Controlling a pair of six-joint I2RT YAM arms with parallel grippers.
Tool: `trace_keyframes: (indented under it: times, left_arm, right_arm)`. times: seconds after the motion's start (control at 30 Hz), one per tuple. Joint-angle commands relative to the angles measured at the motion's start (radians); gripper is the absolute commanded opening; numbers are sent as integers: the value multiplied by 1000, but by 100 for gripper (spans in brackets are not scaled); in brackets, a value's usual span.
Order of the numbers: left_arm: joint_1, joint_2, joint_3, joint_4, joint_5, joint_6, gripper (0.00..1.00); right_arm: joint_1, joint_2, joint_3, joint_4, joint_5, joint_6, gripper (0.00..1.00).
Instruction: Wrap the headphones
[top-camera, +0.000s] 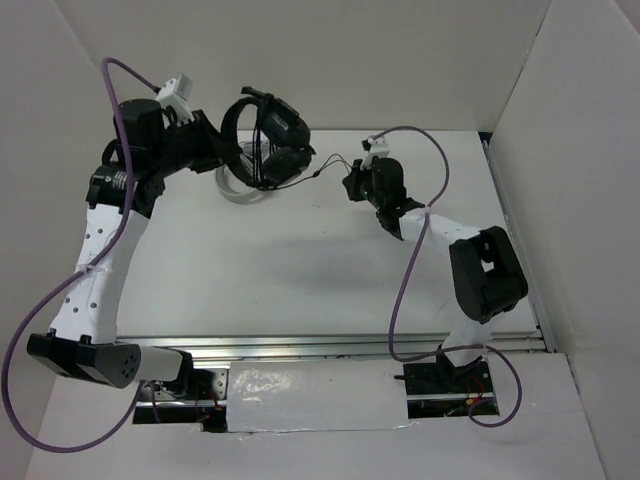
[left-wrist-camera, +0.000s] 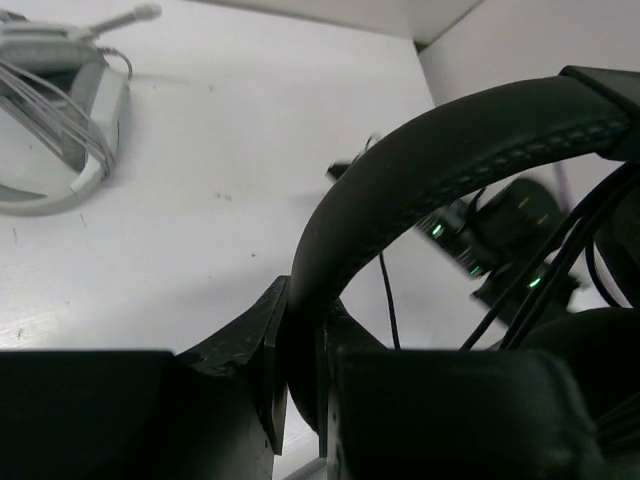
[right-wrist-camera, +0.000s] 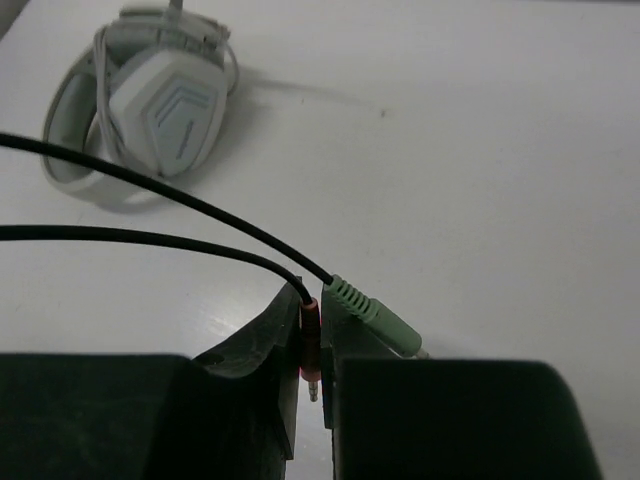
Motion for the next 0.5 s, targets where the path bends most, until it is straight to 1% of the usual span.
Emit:
trace_keyframes:
  times: [0.0,0.03,0.07,0.1,0.13,0.17,0.2,0.3,0.37,0.4,0.47]
  left_arm:
    - [-65,-88,-123,170,87,85,0]
    - [-87,-100,-201,182,62,99,0]
    - [-107,-116,-241,203,38,119,0]
    - [-140,-139,-310,210,-23,129,0]
    - [-165,-157,-341,214,-84,138,0]
    - [-165,-160,-377,219,-85,145,0]
    - [-189,-163,-432,225,-135,153,0]
    - [-243,-148,-499,230,-214,185,0]
    - [-283,-107,-507,219,-252,199,0]
    - [-294,-88,-510,216,-305,199,0]
    - [-326,-33,-507,204,-330,215,0]
  right_arm:
    - [-62,-18,159,-124,-23,-45,0]
    - [-78,-2,184,-150,-19,-61,0]
    - [-93,8,207,-165,-20,-64,0]
    - [-123,19,264,-191,-32,-71,0]
    - [-151,38,294,-245,-40,-73,0]
    - [-151,42,320,-271,-46,-79,0]
    - [-171,45,367,-300,-46,-88,0]
    - [-182,26,402,-362,-46,-150,0]
    - [-181,-8,408,-378,-40,-173,0]
    - [-176,-17,421,-424,-40,-189,0]
    - [-164,-48,451,-477,-34,-202,0]
